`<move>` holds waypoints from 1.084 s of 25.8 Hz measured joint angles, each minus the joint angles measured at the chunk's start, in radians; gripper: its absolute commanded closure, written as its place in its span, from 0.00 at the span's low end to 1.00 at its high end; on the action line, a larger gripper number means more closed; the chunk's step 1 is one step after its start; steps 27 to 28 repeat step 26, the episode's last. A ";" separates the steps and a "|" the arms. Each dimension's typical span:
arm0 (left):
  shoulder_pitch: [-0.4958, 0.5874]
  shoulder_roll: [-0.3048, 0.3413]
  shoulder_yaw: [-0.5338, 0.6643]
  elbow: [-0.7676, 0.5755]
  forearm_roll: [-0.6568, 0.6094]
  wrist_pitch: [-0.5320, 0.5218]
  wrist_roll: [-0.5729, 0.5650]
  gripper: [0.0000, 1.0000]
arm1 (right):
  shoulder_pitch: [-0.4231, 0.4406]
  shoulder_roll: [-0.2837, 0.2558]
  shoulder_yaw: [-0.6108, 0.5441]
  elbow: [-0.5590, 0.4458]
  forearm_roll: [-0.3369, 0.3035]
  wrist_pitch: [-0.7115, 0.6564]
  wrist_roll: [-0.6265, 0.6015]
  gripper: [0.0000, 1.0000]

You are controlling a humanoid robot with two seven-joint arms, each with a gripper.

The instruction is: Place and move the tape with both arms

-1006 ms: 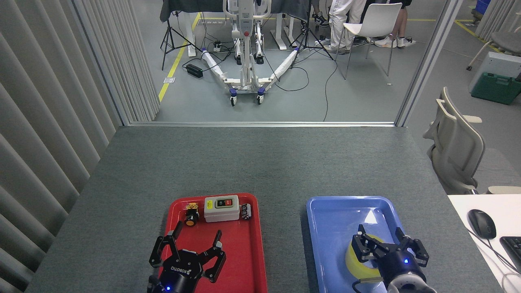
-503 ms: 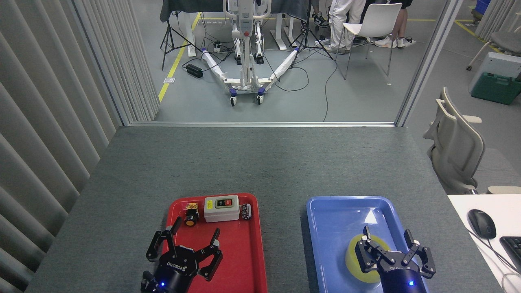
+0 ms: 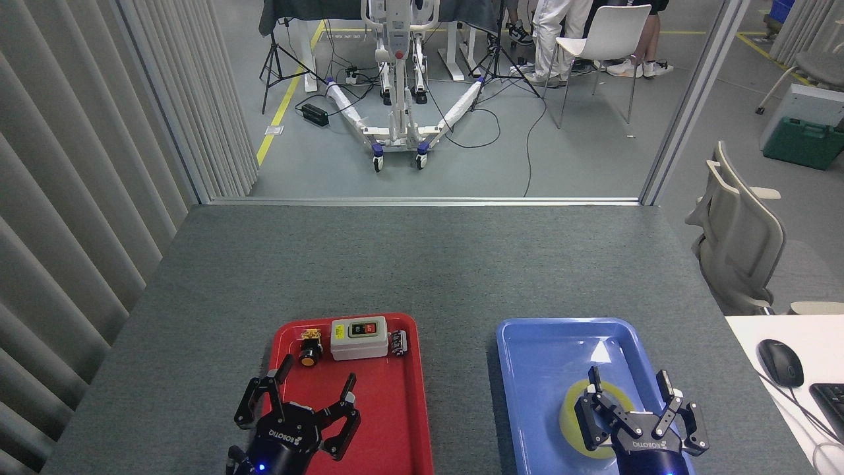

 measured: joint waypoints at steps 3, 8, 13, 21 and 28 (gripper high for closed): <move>0.004 -0.001 0.000 -0.006 0.000 0.002 0.000 0.00 | 0.008 0.012 0.003 0.001 -0.001 -0.005 -0.004 0.01; 0.007 -0.002 0.000 -0.007 0.000 0.002 0.002 0.00 | 0.033 0.048 0.009 0.004 -0.002 -0.009 -0.006 0.01; 0.009 -0.002 -0.001 -0.012 0.000 0.002 0.002 0.00 | 0.044 0.053 0.010 0.003 -0.002 -0.005 0.002 0.01; 0.012 -0.002 0.001 -0.023 0.000 0.002 0.002 0.00 | 0.046 0.056 0.009 0.003 -0.001 0.000 0.000 0.01; 0.014 -0.003 0.004 -0.015 0.005 0.005 0.000 0.00 | 0.046 0.059 0.008 0.003 -0.001 0.000 -0.006 0.01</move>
